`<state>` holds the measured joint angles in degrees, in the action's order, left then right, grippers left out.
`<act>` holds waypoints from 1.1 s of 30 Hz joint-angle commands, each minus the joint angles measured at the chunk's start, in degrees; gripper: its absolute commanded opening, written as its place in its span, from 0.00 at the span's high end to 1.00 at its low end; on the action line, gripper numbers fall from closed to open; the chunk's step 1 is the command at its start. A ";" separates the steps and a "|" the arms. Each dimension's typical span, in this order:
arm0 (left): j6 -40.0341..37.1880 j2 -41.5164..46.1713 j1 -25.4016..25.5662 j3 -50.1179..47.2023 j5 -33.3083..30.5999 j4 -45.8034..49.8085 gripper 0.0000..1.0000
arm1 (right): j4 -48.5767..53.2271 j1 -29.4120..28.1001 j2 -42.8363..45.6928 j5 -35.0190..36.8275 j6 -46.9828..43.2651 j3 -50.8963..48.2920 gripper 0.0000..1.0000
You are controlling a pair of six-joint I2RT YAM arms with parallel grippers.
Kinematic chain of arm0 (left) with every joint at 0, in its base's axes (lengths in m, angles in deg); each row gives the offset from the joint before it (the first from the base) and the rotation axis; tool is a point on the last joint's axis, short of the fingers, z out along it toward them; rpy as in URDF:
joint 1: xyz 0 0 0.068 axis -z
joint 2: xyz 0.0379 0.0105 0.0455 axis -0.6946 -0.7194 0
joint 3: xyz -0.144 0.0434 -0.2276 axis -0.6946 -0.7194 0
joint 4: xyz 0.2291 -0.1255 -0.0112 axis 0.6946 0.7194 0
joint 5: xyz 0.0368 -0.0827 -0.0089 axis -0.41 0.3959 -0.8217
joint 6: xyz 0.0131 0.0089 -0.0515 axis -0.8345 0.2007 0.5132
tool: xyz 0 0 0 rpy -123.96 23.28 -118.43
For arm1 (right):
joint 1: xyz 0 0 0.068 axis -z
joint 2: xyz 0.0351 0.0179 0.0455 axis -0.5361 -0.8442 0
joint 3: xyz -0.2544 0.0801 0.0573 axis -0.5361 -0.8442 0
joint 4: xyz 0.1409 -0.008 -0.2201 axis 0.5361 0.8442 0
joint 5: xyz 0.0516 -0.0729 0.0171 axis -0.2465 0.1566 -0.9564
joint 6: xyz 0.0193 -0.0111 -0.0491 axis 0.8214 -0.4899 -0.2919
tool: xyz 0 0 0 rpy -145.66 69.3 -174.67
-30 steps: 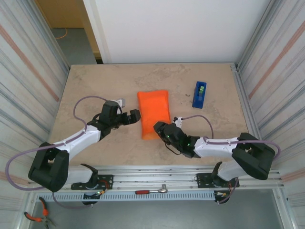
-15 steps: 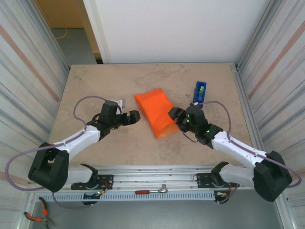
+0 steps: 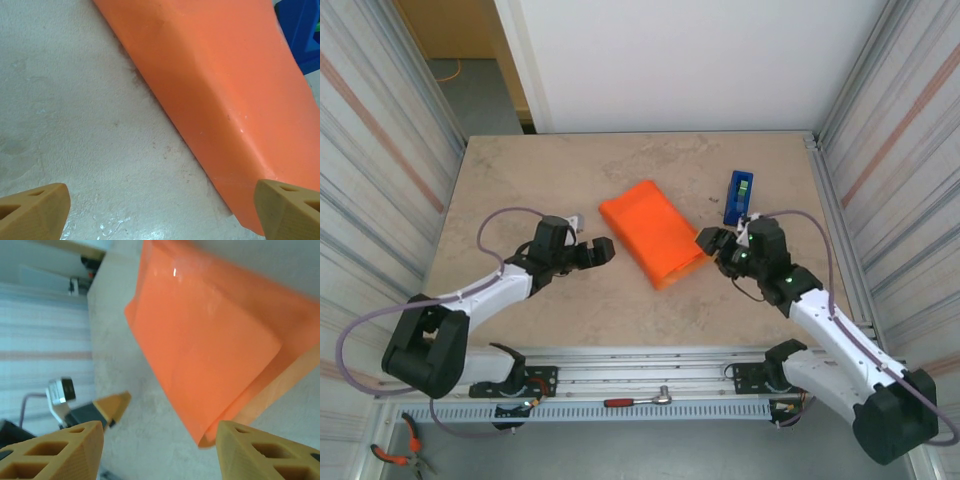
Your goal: Wrap the gift box in paper
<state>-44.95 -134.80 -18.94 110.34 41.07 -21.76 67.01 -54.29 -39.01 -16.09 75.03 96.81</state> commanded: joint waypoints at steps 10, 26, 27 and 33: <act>6.13 -10.19 0.96 6.54 2.32 -7.24 0.03 | -2.37 14.13 -33.21 -13.12 -15.09 16.60 0.44; 5.01 -22.89 1.18 17.91 10.71 -8.75 0.02 | -9.77 10.25 -50.17 -18.48 -11.83 20.34 0.58; 4.74 -23.72 1.13 18.86 11.17 -8.19 0.02 | -10.68 9.95 -49.76 -18.59 -11.19 19.69 0.59; 2.20 -27.68 0.30 24.23 14.97 -5.95 0.02 | -12.85 6.86 -47.86 -18.27 -9.04 16.85 0.61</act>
<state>-40.34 -161.09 -18.24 131.61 51.65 -28.75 55.80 -45.48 -89.17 -33.18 64.03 115.04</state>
